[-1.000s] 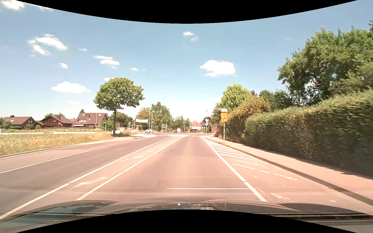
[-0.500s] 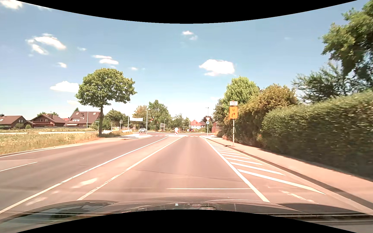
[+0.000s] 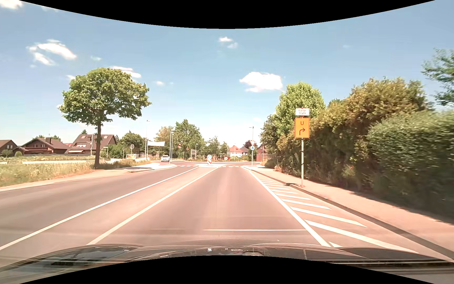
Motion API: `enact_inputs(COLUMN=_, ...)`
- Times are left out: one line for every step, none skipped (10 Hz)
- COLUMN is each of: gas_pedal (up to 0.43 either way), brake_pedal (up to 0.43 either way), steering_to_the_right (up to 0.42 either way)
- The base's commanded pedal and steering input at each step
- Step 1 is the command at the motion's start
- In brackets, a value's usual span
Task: Follow the waypoints while adhering to traffic rules and regulations
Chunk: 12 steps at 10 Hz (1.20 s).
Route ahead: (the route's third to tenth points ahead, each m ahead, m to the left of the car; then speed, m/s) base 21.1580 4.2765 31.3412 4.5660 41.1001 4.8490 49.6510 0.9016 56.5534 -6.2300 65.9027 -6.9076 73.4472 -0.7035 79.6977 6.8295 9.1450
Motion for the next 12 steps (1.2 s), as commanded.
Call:
enact_inputs(gas_pedal=0.079, brake_pedal=0.000, steering_to_the_right=0.000)
enact_inputs(gas_pedal=0.079, brake_pedal=0.000, steering_to_the_right=0.001)
enact_inputs(gas_pedal=0.079, brake_pedal=0.000, steering_to_the_right=0.001)
enact_inputs(gas_pedal=0.039, brake_pedal=0.000, steering_to_the_right=0.001)
enact_inputs(gas_pedal=0.039, brake_pedal=0.000, steering_to_the_right=0.000)
enact_inputs(gas_pedal=0.047, brake_pedal=0.000, steering_to_the_right=0.000)
enact_inputs(gas_pedal=0.059, brake_pedal=0.000, steering_to_the_right=0.000)
enact_inputs(gas_pedal=0.059, brake_pedal=0.000, steering_to_the_right=0.000)
enact_inputs(gas_pedal=0.059, brake_pedal=0.000, steering_to_the_right=0.000)
enact_inputs(gas_pedal=0.059, brake_pedal=0.000, steering_to_the_right=0.000)
enact_inputs(gas_pedal=0.059, brake_pedal=0.000, steering_to_the_right=0.000)
enact_inputs(gas_pedal=0.059, brake_pedal=0.000, steering_to_the_right=0.000)
